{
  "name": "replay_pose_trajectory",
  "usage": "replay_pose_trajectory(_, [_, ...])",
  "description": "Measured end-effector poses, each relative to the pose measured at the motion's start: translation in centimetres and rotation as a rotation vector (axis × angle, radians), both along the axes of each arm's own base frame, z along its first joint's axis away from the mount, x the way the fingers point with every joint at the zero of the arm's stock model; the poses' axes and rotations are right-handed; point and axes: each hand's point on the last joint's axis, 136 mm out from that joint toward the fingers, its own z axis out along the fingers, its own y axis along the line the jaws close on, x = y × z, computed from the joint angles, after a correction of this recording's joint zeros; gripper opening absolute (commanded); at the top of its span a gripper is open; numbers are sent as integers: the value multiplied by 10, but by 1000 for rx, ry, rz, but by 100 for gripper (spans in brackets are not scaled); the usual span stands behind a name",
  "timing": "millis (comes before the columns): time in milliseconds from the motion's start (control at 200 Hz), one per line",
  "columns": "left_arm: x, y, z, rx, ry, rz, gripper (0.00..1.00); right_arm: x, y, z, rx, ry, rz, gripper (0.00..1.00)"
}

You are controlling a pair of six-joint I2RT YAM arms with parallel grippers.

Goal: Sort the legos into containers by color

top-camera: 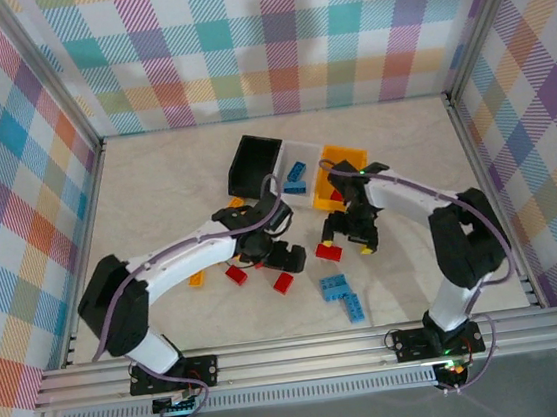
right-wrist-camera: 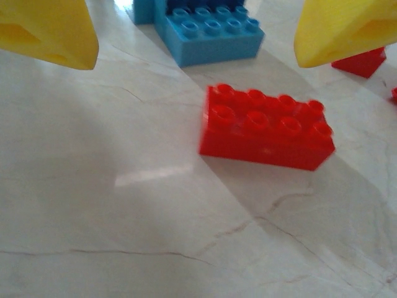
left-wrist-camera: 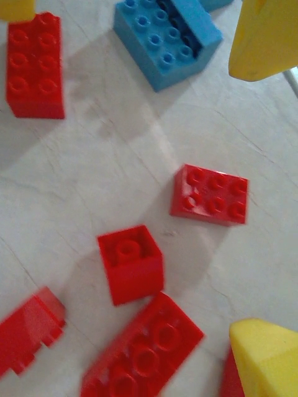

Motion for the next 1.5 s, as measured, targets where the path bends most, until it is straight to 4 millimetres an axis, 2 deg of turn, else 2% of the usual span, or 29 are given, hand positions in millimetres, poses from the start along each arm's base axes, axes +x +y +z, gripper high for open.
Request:
replay_pose_trajectory(165, [-14, 23, 2, 20, -14, 12, 98, 10, 19, -12, -18, 17, 0, 85])
replay_pose_trajectory(515, [-29, 43, -6, 50, -4, 28, 99, 16, 21, -37, -62, 68, -54, 84])
replay_pose_trajectory(645, [-30, 46, -7, 56, -4, 29, 99, 16, 21, -38, -70, 73, -64, 79])
replay_pose_trajectory(840, [-32, 50, -12, 73, 1, 30, 99, 15, 16, -39, -95, 77, -81, 64])
replay_pose_trajectory(1150, [-39, 58, -20, 88, 19, 43, 98, 15, 19, -35, -89, 64, -75, 61])
replay_pose_trajectory(1240, [-40, 58, -21, 89, 21, 44, 98, 19, 20, -28, -80, 49, -71, 60])
replay_pose_trajectory(1315, [-40, 58, -21, 87, 22, 44, 97, 30, 24, -13, -58, 17, -66, 60])
replay_pose_trajectory(1410, [-41, 55, -22, 79, 29, 41, 93, 62, 25, 17, -5, -67, -82, 60])
replay_pose_trajectory(1500, [-41, 49, -29, 83, 43, 36, 91, 97, 14, 47, 33, -154, -120, 60])
